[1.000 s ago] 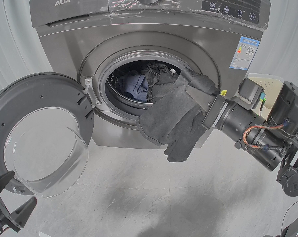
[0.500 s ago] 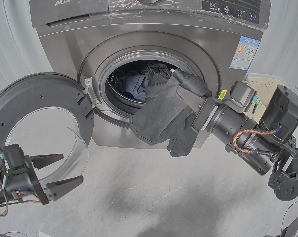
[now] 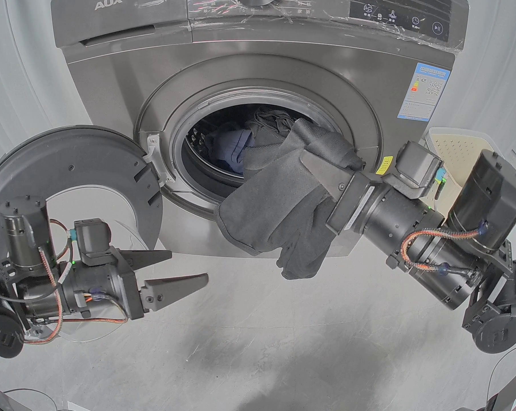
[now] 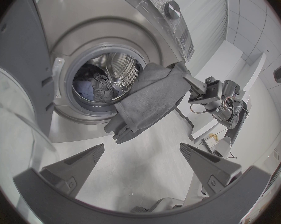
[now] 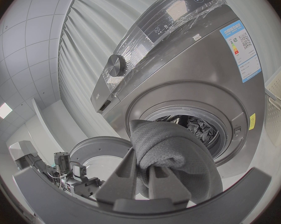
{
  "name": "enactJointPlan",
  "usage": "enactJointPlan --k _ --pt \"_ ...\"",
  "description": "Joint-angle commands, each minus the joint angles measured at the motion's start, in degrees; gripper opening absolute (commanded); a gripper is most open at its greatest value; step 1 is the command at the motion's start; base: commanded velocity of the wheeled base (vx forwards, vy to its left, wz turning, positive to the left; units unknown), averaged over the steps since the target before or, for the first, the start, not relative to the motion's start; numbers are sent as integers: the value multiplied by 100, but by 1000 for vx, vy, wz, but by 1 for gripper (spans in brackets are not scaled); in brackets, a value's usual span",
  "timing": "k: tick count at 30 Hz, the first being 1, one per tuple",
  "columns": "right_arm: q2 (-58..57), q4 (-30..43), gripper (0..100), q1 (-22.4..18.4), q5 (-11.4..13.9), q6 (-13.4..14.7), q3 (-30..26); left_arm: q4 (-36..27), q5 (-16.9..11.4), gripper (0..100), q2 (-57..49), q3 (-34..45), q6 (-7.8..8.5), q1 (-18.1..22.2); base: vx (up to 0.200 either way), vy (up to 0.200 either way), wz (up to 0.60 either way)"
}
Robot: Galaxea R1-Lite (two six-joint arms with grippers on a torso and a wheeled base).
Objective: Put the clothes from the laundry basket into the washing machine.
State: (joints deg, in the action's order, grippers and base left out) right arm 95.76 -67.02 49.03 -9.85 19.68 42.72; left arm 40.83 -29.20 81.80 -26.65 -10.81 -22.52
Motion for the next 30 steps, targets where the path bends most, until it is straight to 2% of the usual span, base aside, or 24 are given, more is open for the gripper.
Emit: enactJointPlan --k 1,6,8,11,15,24,30 --pt "-4 -4 0 54 1 1 -26 92 10 100 592 -253 -61 -227 0 0 0" --pt "-31 -4 0 80 1 1 -44 488 -7 100 961 -438 -70 -341 0 0 0" --pt "-31 -4 0 80 1 1 -53 883 -7 100 1233 -543 -88 -429 0 0 0" --pt "-22 -4 0 115 -8 1 -53 1156 -7 100 1435 -587 -96 -508 0 0 0" --pt "-22 -12 0 124 -8 10 -62 1358 -7 100 1655 -622 -123 -570 0 0 0" --pt "-22 -92 0 168 -17 1 -141 1955 46 100 2007 -877 -395 -631 0 0 0" --pt "-22 -100 0 168 -17 1 -141 2202 72 100 2262 -903 -395 -675 0 0 0"
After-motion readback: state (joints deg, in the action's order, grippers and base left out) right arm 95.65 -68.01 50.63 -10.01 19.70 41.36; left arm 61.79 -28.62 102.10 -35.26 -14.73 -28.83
